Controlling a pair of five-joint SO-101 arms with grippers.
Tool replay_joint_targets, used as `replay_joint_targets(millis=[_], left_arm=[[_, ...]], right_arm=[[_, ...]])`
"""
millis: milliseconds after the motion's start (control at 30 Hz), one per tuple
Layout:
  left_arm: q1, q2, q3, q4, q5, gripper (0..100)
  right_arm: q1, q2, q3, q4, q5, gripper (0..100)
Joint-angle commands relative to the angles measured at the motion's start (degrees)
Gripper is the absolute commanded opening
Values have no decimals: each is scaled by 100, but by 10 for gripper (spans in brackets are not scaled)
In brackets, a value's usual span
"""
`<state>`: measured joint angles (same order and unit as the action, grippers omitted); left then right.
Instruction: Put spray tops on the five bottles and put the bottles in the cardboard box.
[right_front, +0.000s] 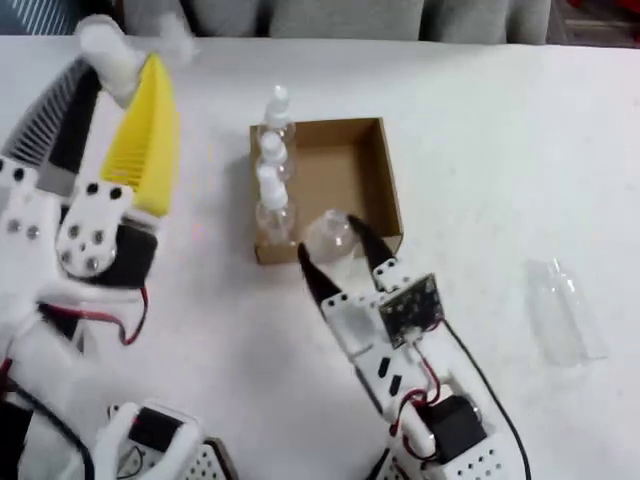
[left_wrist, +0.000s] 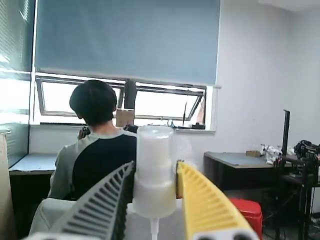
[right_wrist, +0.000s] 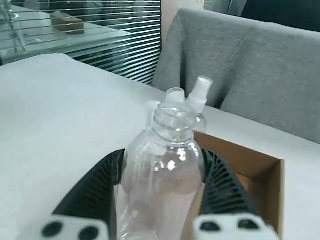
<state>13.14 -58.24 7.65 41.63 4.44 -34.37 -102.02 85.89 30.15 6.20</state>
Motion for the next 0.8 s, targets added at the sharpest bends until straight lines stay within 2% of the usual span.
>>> replay_joint_targets(millis=[0,200,333,567,767], left_arm=[[136,866,-475,-105,-211,24],[1103,1007,-352,185,-343,24],[1525,620,352,475,-352,24],[1569,-233,2418,-826,-343,24],[1569,-497,2857,-932,-334,24]], right_arm=[[-356,-119,132,-84,-44,18],[-690,-127,448,-75,-18,17],[-664,-127,475,215,-18,17],[-646,-127,563,426,-18,17],[-646,-127,563,444,-18,17]])
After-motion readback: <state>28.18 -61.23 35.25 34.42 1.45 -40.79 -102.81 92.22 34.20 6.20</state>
